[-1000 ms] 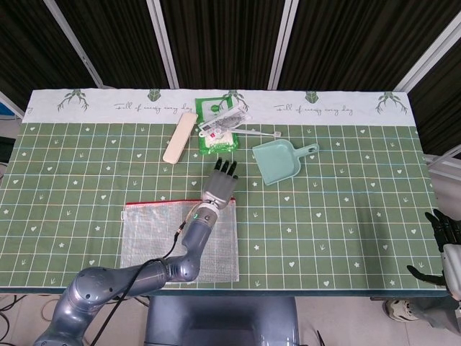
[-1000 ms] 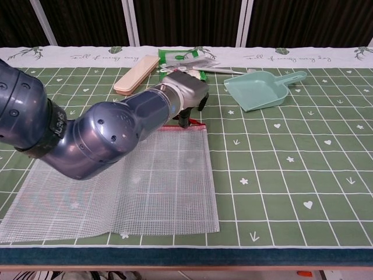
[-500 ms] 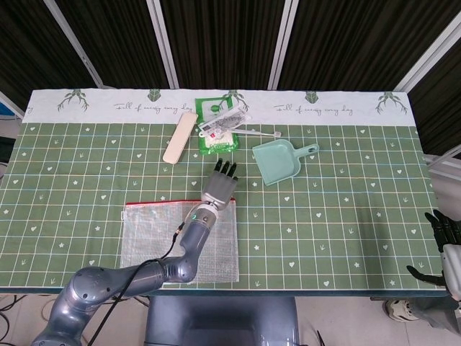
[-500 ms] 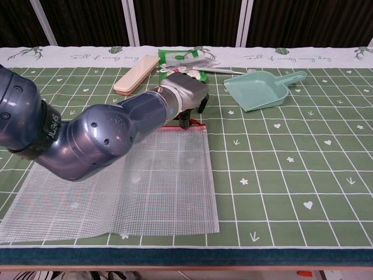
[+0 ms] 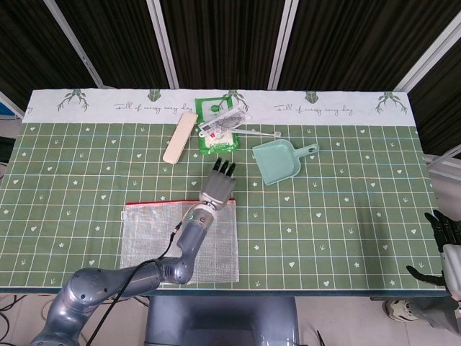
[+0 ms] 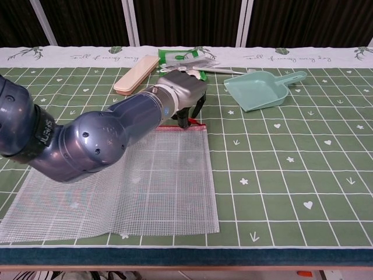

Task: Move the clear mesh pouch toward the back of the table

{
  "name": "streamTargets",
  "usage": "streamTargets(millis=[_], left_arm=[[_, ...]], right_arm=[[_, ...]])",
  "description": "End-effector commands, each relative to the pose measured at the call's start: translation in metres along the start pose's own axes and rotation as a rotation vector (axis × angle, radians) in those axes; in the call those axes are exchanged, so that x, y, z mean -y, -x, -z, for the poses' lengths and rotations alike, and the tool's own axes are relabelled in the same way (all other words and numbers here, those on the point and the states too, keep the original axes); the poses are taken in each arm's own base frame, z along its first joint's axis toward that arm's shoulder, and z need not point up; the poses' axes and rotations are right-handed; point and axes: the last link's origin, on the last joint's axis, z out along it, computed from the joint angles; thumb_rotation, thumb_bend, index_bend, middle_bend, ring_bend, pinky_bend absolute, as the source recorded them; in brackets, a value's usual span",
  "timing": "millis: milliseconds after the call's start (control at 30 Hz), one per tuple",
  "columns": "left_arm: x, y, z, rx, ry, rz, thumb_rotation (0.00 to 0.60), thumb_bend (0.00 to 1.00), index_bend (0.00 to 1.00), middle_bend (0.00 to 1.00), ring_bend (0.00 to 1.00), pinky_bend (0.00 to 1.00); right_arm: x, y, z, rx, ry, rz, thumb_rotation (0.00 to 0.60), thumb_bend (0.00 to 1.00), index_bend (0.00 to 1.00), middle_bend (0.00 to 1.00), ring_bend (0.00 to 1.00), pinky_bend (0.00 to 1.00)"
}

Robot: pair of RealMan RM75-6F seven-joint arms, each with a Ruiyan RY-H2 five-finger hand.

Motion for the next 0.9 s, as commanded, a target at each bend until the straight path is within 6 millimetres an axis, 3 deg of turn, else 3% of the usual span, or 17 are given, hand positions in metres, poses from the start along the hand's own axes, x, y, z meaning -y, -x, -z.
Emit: streamTargets(millis=[33, 267, 667, 900], left_arm=[[0.001, 0.002, 0.0, 0.004, -0.001, -0.003, 0.6, 0.26, 0.51, 0.07, 0.0, 0.01], [0.002, 0.003, -0.002, 0.008, -0.01, -0.006, 0.6, 0.26, 0.52, 0.07, 0.0, 0.01], [0.003, 0.004, -0.003, 0.01, -0.012, 0.005, 0.6, 0.42, 0.58, 0.08, 0.0, 0.01], [0.006, -0.007, -0.003, -0.017, -0.017, 0.02, 0.6, 0.43, 0.59, 0.09, 0.0, 0.01]], right_arm=[[0.0, 0.0, 0.0, 0.001, 0.001, -0.001, 0.6, 0.15, 0.0, 0.0, 0.0, 0.2], [0.0, 0.0, 0.0, 0.0, 0.003, -0.004, 0.6, 0.15, 0.0, 0.0, 0.0, 0.2], [0.0, 0.0, 0.0, 0.004, 0.01, -0.006, 0.6, 0.16, 0.0, 0.0, 0.0, 0.2], [0.0, 0.0, 0.0, 0.003, 0.007, -0.008, 0.6, 0.16, 0.0, 0.0, 0.0, 0.2]])
